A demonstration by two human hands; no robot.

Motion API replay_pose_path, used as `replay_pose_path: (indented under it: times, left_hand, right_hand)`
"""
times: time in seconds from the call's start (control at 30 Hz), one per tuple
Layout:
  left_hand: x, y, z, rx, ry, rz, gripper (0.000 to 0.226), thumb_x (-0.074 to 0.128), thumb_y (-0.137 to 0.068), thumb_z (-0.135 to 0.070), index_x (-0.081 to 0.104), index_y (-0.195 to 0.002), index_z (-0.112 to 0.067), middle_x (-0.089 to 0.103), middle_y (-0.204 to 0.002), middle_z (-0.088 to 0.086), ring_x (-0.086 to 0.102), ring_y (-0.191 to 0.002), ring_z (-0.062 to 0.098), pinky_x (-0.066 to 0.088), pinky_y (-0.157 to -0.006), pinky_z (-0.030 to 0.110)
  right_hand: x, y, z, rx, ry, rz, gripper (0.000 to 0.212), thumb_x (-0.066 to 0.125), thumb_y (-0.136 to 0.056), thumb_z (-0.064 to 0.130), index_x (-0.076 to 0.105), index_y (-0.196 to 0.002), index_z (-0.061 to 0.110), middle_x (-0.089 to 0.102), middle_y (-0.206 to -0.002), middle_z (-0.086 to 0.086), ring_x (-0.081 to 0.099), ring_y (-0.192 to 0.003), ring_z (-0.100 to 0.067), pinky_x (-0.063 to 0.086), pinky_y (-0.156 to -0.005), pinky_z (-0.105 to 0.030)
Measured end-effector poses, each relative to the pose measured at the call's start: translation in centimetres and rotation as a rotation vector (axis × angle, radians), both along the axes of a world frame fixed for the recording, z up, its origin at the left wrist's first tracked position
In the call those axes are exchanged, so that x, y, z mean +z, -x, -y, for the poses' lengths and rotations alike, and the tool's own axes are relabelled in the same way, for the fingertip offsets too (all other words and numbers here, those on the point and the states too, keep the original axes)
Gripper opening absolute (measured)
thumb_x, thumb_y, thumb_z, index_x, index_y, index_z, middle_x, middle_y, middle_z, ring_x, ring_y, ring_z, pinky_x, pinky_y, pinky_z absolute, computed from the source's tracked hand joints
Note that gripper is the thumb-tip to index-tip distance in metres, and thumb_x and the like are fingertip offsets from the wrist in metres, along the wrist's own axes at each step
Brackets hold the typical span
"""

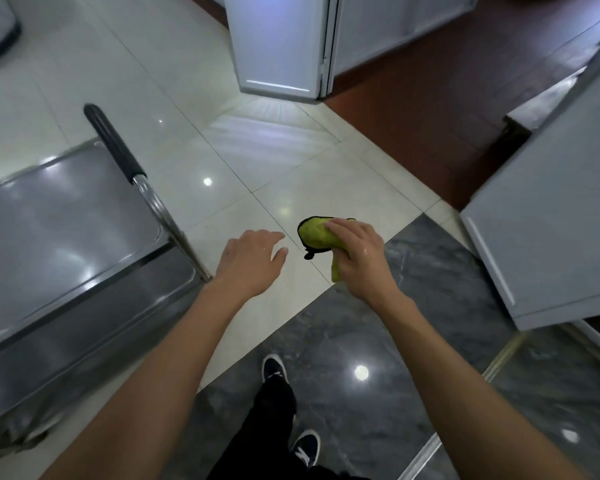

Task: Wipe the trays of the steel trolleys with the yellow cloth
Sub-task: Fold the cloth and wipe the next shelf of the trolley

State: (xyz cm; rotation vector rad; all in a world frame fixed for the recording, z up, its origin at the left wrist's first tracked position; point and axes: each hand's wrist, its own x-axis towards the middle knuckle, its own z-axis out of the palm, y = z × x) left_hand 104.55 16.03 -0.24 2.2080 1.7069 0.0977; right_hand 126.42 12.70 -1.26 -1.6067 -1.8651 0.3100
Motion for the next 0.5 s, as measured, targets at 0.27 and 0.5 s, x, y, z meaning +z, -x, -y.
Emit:
replay_pose_path:
  times: [0.27,0.5]
  left_hand:
    - [-2.7,-3.3,-12.5,0.047,0.051,0.11,0.043,0.043,-0.103,-0.044,0.053,-0.142,-0.029,0.057,-0.142,0.0,0.05,-0.129,0.024,0.04,-0.104,0.042]
    - [-1.1,-6.7,-24.0,0.004,0.044,0.103,0.043,0.044,-0.103,-0.043,0.053,-0.142,-0.029,0.058,-0.142,-0.001,0.051,-0.128,0.023,0.042,-0.103,0.042]
  right_hand:
    - [-0.9,-3.5,-12.2,0.01,0.004,0.069,0.039,0.066,-0.086,-0.005,0.068,-0.123,0.006,0.066,-0.129,-0.007,0.057,-0.116,-0.036,0.042,-0.099,-0.053]
    - [1.0,-6.6,-22.4,-0.03,0.075,0.074,0.039,0.063,-0.09,-0.002,0.066,-0.127,0.008,0.062,-0.134,-0.005,0.052,-0.122,-0.034,0.032,-0.106,-0.043]
